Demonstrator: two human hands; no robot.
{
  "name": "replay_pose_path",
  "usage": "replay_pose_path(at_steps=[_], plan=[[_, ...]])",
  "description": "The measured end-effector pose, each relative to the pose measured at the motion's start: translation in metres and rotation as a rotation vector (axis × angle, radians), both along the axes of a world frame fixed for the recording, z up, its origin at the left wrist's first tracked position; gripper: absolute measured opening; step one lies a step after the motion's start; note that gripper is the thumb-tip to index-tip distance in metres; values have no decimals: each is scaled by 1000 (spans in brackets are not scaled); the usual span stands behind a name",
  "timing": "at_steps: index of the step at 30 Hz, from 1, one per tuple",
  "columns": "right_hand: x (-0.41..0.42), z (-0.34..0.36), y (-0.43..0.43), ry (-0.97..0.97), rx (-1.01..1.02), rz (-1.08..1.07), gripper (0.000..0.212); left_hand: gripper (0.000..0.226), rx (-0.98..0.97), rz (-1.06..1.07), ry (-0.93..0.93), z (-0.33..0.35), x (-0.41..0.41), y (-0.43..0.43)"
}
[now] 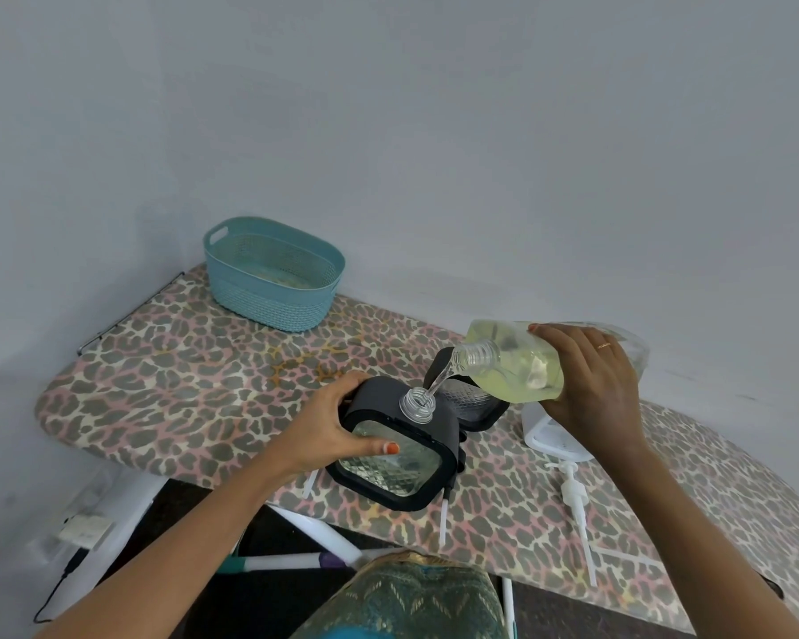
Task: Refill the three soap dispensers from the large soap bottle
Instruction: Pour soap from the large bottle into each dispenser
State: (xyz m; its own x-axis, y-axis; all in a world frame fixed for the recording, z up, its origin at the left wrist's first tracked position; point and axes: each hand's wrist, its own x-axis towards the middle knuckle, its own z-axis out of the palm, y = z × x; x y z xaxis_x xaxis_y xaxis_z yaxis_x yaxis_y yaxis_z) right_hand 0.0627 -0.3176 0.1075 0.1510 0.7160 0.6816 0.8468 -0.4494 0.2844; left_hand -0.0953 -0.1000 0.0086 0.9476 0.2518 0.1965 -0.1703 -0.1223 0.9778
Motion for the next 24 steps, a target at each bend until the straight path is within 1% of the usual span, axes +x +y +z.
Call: replay_pose_path(at_steps=[11, 16, 20, 24], plan=[[1, -1, -1, -13, 7, 2, 77, 81, 29, 11, -10, -3, 2, 0], [1, -1, -1, -14, 8, 6, 77, 80, 41, 17, -10, -3, 2, -1], [1, -1, -1, -12, 4, 3, 78, 75, 26, 13, -7, -2, 1, -2], [1, -2, -1, -17, 0, 0, 80, 76, 22, 15, -5, -2, 1, -2]])
